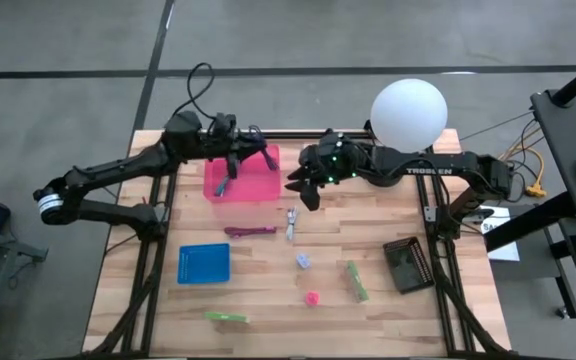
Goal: Pick and place items into bin
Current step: Put the purple charger cable into the pink bin
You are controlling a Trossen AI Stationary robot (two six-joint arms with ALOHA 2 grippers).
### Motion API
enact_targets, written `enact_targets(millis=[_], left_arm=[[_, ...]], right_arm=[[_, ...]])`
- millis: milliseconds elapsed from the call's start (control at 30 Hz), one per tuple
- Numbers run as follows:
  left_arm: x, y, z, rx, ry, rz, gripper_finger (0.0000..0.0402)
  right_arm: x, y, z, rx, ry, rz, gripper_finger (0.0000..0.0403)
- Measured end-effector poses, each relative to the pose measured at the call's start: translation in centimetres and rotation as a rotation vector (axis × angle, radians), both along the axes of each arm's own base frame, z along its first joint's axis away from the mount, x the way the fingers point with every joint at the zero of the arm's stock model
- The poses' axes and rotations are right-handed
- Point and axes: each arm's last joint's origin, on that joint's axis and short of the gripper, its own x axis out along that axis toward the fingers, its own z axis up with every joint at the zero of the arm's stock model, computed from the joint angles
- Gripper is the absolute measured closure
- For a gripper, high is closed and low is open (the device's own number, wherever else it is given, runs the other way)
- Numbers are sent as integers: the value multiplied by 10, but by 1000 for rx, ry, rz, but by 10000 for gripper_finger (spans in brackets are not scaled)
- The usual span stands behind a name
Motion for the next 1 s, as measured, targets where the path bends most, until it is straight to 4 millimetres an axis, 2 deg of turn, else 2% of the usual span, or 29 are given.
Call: enact_targets(millis=[267, 500, 600, 800, 1000], left_arm=[[-9, 7, -33, -134, 329, 292, 390], [-23, 5, -58, -197, 616, 477, 391], [-29, 7, -67, -278, 696, 555, 391], [-30, 17, -89, -416, 830, 634, 391], [-21, 25, -113, -462, 956, 641, 391]], right_arm=[[-3, 1, -6, 43, 66, -20, 246], [-3, 1, -5, 40, 65, -18, 250], [-3, 1, -5, 40, 65, -18, 254], [-3, 1, -5, 35, 64, -16, 259], [-3, 1, -5, 36, 64, -16, 256]])
